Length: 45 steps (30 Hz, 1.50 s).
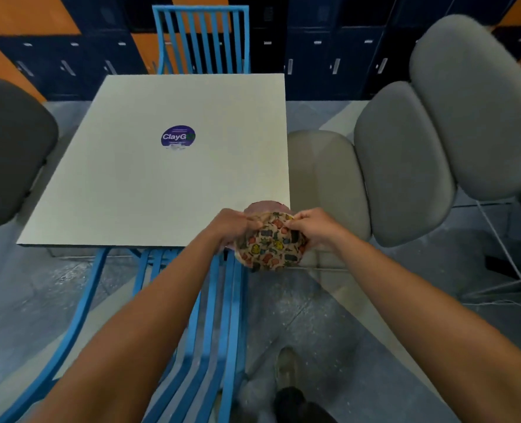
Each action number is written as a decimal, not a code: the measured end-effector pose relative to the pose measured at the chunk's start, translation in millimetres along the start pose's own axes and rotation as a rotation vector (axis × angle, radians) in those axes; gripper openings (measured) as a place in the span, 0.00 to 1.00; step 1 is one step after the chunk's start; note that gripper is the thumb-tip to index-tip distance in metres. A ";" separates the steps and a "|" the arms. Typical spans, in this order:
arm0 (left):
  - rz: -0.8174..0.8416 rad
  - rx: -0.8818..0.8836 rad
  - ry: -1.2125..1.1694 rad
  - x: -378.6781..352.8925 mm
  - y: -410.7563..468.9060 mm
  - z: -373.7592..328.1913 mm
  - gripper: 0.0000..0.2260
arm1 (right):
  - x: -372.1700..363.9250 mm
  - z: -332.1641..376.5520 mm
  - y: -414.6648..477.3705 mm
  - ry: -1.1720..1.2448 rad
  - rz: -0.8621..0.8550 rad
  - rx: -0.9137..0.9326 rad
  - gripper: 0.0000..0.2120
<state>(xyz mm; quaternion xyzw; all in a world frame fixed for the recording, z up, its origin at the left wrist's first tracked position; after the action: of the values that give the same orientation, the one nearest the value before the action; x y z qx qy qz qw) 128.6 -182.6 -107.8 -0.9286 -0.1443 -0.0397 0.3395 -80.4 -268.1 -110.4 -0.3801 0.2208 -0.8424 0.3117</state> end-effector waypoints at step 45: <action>0.065 -0.349 0.865 -33.4 2.1 59.0 0.29 | -60.3 6.0 11.6 -0.868 -0.226 0.240 0.27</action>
<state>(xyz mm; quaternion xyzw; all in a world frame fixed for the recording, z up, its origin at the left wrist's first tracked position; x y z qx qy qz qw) 95.9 -154.3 -160.0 -0.8739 0.0485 -0.4364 0.2084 -40.4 -235.3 -144.1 -0.6805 -0.0721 -0.6536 0.3232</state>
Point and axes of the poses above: each hand's wrist, its own y-axis towards the middle knuckle, its own x-axis out of the back of the hand, z = x × y, the point moved 9 cm from there along y, towards the middle knuckle, and after that the axes turned 14 degrees about -y, right-handed, at the moved point
